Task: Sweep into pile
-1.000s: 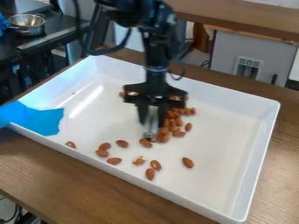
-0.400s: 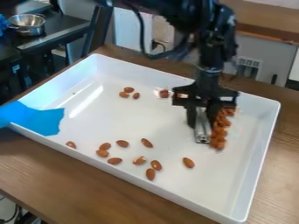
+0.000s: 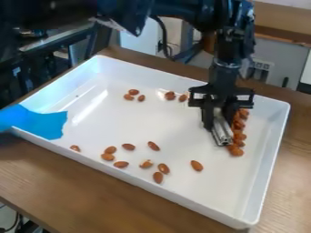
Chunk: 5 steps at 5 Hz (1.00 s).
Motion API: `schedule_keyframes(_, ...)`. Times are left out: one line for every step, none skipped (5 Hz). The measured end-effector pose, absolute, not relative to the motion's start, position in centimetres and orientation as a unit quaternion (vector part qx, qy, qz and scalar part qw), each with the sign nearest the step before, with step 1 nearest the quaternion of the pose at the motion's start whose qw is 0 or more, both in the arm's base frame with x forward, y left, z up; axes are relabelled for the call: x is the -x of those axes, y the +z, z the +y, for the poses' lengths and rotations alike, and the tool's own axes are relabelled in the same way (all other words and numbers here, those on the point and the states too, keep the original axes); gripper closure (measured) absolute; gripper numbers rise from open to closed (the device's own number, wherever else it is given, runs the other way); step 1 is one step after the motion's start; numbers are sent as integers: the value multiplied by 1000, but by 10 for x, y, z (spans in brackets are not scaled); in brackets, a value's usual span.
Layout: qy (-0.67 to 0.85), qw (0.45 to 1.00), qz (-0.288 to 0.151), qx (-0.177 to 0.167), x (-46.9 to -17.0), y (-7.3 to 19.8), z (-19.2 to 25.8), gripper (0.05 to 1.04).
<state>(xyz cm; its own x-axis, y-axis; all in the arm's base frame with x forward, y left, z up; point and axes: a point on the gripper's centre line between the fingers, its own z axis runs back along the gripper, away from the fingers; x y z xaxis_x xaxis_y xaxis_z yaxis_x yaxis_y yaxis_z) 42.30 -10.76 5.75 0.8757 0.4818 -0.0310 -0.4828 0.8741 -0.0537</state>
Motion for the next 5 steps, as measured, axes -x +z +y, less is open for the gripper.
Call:
schedule_keyframes(224,973,6,62,-427,71,-129,702)
schedule_keyframes(195,977,22,88,-415,80,-136,702)
schedule_keyframes(180,976,-6,119,-406,121,-99,702)
schedule_keyframes(150,981,-24,122,-391,140,-64,702)
schedule_keyframes(126,984,-38,119,-373,153,-25,702)
